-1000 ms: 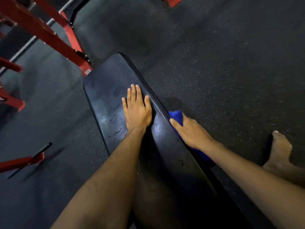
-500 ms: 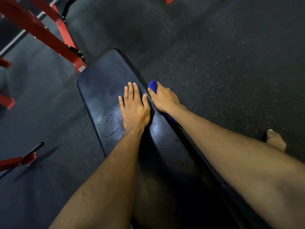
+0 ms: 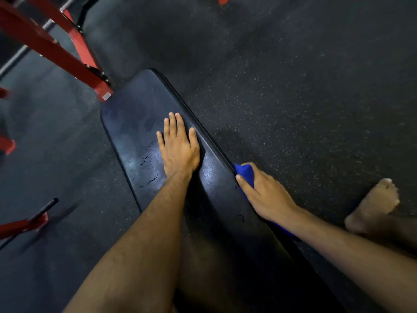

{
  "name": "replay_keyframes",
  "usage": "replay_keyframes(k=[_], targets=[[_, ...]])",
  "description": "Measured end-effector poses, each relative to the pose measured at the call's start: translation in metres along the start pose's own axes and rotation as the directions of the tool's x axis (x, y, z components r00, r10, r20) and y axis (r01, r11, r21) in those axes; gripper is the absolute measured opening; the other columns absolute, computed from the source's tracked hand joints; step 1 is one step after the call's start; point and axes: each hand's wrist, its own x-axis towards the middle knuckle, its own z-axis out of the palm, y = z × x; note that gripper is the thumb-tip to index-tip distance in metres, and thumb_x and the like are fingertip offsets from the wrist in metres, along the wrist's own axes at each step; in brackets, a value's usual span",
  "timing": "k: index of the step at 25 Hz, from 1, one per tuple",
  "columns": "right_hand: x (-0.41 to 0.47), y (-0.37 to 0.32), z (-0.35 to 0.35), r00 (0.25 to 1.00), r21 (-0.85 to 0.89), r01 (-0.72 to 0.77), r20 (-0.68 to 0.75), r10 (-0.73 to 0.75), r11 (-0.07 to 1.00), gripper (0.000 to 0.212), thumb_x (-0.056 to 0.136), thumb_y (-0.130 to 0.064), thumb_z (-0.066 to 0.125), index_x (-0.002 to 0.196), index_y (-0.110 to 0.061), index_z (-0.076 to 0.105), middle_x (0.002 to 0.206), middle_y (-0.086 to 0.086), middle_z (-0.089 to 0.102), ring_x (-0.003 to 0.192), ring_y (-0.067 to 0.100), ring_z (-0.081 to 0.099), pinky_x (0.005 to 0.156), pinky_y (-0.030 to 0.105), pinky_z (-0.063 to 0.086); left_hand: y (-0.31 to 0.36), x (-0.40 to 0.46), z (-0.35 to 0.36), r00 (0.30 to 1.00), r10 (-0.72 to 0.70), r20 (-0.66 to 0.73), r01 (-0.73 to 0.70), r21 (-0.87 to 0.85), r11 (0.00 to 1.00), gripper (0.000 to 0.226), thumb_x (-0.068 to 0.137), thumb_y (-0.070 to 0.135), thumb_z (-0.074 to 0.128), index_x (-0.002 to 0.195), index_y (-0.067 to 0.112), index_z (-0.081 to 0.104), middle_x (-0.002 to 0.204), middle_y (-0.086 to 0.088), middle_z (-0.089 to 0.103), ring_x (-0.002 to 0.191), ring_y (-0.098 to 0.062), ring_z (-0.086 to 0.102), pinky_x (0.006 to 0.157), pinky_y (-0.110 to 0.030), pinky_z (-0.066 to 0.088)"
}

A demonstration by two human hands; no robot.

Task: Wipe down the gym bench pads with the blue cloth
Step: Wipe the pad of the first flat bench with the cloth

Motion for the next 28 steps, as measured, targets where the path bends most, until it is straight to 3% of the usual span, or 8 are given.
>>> replay_keyframes(k=[3,8,11,14,17,19,28], targets=[[0.044,-0.021,0.006,0.999,-0.003,-0.006,-0.045,0.005,1.0,0.037,0.102,-0.048,0.038,0.124,-0.021,0.049,0.12,0.009,0.065,0.108,0.036,0.061,0.087,0.044,0.049,-0.001,0.003,0.002,1.0,-0.002,-0.024,0.002,0.0,1.0,0.061,0.11,0.042,0.023,0.164,0.018,0.01,0.172,0.002,0.005,0.158,-0.012,-0.002,0.128,-0.041,-0.006],[0.084,-0.042,-0.009,0.999,0.008,-0.034,0.024,0.034,0.999,0.041,0.102,-0.05,0.038,0.129,-0.021,0.049,0.127,0.012,0.063,0.114,0.037,0.059,0.087,0.041,0.044,-0.002,-0.002,0.002,1.0,-0.014,0.003,0.014,-0.006,1.0,0.061,0.11,0.042,0.024,0.164,0.017,0.011,0.172,0.0,0.006,0.158,-0.014,0.0,0.129,-0.043,-0.004],[0.035,-0.021,-0.038,1.0,0.054,-0.03,0.005,0.029,0.998,0.039,0.102,-0.053,0.036,0.126,-0.025,0.049,0.122,0.008,0.064,0.109,0.032,0.061,0.08,0.035,0.04,0.004,-0.013,-0.011,1.0,0.004,-0.005,-0.004,-0.03,1.0,0.062,0.11,0.042,0.025,0.164,0.017,0.008,0.173,-0.002,0.004,0.159,-0.018,0.0,0.129,-0.048,0.001],[-0.036,0.009,-0.048,0.998,0.056,-0.019,0.059,0.015,0.998,0.036,0.103,-0.052,0.036,0.122,-0.024,0.049,0.118,0.009,0.063,0.11,0.031,0.061,0.081,0.035,0.039,0.03,-0.088,-0.014,0.998,0.012,-0.06,-0.015,-0.049,0.999,0.063,0.11,0.045,0.024,0.165,0.019,0.006,0.172,-0.002,0.001,0.159,-0.018,-0.002,0.128,-0.047,-0.004],[-0.091,0.03,-0.028,0.995,0.014,-0.031,0.093,0.03,0.999,0.039,0.102,-0.048,0.039,0.126,-0.018,0.046,0.126,0.012,0.06,0.118,0.034,0.057,0.092,0.039,0.043,0.056,-0.167,-0.003,0.999,-0.016,0.042,0.02,-0.095,0.995,0.061,0.11,0.046,0.02,0.164,0.021,0.008,0.173,0.002,0.002,0.158,-0.014,-0.004,0.128,-0.045,-0.006],[-0.104,0.034,-0.016,0.996,-0.016,-0.043,0.075,0.044,0.999,0.044,0.102,-0.05,0.037,0.131,-0.019,0.044,0.13,0.011,0.058,0.119,0.032,0.056,0.097,0.041,0.045,0.057,-0.174,0.0,0.996,-0.07,0.058,0.073,-0.057,0.996,0.061,0.11,0.046,0.018,0.164,0.021,0.008,0.173,0.002,0.002,0.158,-0.014,-0.004,0.128,-0.046,-0.005],[-0.003,-0.012,-0.005,0.992,0.027,-0.117,0.051,0.116,0.993,0.052,0.103,-0.051,0.031,0.142,-0.017,0.04,0.137,0.018,0.055,0.123,0.039,0.054,0.099,0.045,0.042,0.054,-0.162,0.01,0.997,-0.074,0.001,0.074,-0.024,0.997,0.061,0.109,0.045,0.021,0.164,0.022,0.01,0.172,0.004,0.003,0.158,-0.011,-0.004,0.125,-0.041,-0.01]])
